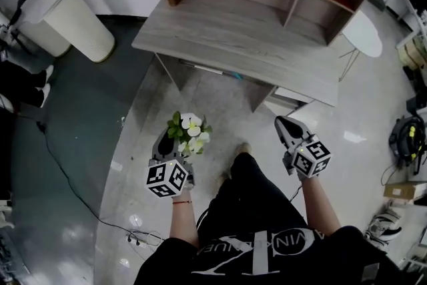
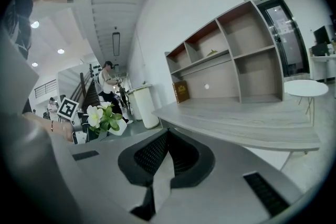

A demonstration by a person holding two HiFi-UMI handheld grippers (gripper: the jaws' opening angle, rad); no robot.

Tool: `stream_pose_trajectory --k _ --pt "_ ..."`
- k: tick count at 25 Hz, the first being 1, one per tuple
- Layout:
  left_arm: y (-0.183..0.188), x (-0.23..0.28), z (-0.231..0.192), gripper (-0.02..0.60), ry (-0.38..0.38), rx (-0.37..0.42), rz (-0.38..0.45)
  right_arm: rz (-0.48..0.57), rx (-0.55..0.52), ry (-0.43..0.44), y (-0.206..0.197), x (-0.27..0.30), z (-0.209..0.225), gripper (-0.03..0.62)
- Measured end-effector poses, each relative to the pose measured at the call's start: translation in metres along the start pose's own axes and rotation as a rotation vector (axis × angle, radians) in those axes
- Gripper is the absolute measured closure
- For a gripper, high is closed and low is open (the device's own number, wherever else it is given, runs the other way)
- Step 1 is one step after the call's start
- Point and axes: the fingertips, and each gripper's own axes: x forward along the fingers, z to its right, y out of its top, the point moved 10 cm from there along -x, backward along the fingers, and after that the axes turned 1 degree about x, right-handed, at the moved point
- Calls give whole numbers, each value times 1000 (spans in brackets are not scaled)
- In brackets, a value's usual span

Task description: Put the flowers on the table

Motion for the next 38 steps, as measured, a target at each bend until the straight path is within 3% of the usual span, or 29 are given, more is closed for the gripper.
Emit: stream_pose_trajectory --k 4,8,13,25,38 --pt "11 35 -4 529 -6 27 -3 33 17 -4 2 23 24 583" --pt "49 70 -13 529 9 50 38 73 41 14 18 52 44 583" --pt "85 126 -10 529 -23 24 97 84 29 31 47 89 73 583" --pt "102 228 19 529 -91 56 11 100 73 -16 75 120 137 583" --pt "112 299 55 529 -172 58 -4 110 55 -45 96 126 180 583"
